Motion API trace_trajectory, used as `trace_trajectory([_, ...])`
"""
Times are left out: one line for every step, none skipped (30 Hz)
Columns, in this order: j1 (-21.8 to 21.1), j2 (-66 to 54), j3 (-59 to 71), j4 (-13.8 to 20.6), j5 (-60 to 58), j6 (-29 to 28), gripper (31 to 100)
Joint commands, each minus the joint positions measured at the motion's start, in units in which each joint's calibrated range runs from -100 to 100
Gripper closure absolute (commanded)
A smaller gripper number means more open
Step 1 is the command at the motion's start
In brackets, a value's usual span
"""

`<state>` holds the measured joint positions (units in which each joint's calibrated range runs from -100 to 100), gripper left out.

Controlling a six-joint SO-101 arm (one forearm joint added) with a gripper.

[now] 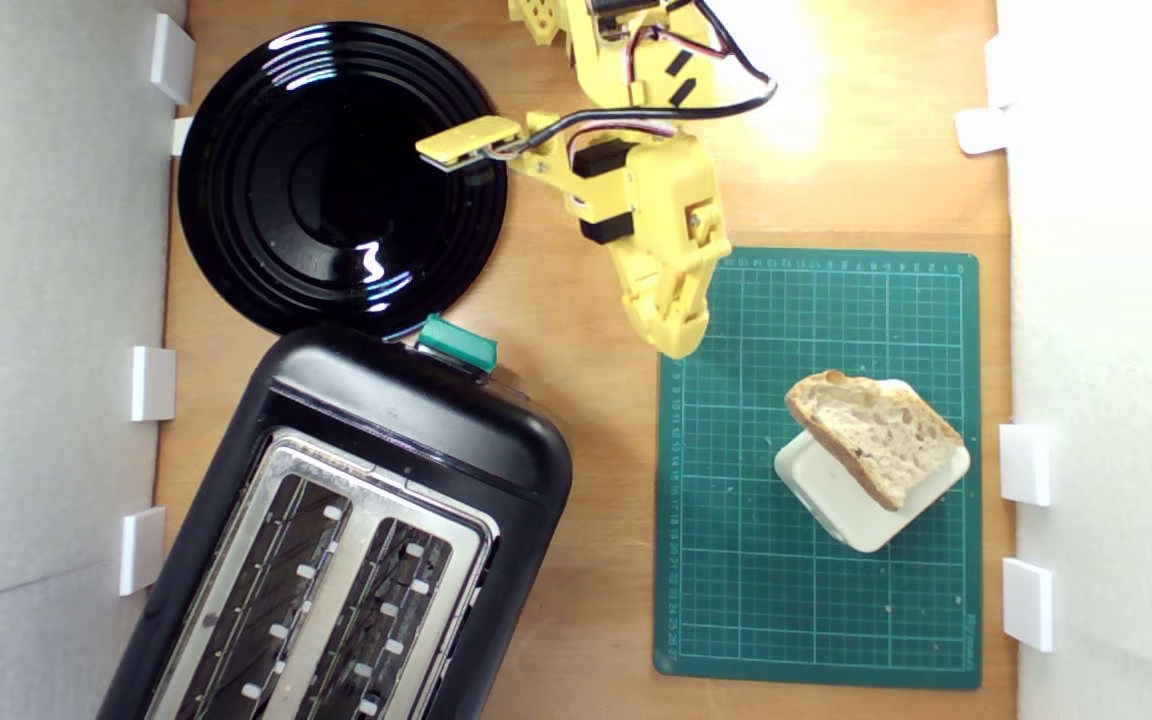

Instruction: Pick bread and place in toaster

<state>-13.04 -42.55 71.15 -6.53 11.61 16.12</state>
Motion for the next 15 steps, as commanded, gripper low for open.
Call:
trace_trajectory([-2.51,7.10,-1.93,7.07,-8.45,-4.53,79.9])
trace_trajectory([-2.83,9.68,-1.93,8.43,-10.84,-5.42,79.9])
trace_trajectory([-3.07,12.01,-1.93,9.52,-12.98,-6.05,79.9])
trace_trajectory([-3.39,14.34,-1.93,10.52,-15.28,-6.68,79.9])
trace_trajectory([-3.39,16.67,-1.93,11.61,-17.58,-7.30,79.9])
trace_trajectory([-3.39,18.83,-1.93,12.88,-19.97,-7.83,79.9])
trace_trajectory([-3.39,20.91,-1.93,14.15,-22.28,-8.45,79.9])
trace_trajectory([-3.48,22.99,-1.93,16.05,-24.75,-9.19,79.9])
trace_trajectory([-3.48,24.49,-1.93,17.59,-26.37,-9.92,79.9])
trace_trajectory([-3.31,25.91,-1.93,19.59,-28.25,-10.97,79.9])
trace_trajectory([-3.15,27.32,-1.93,21.76,-30.21,-12.01,79.9])
trace_trajectory([-3.07,28.65,-1.93,24.21,-32.00,-13.06,79.9])
trace_trajectory([-2.99,29.82,-1.93,26.84,-33.71,-14.21,79.9])
trace_trajectory([-2.99,30.90,-1.93,29.29,-35.33,-15.57,79.9])
trace_trajectory([-2.91,31.90,-1.93,31.46,-37.04,-16.77,79.9])
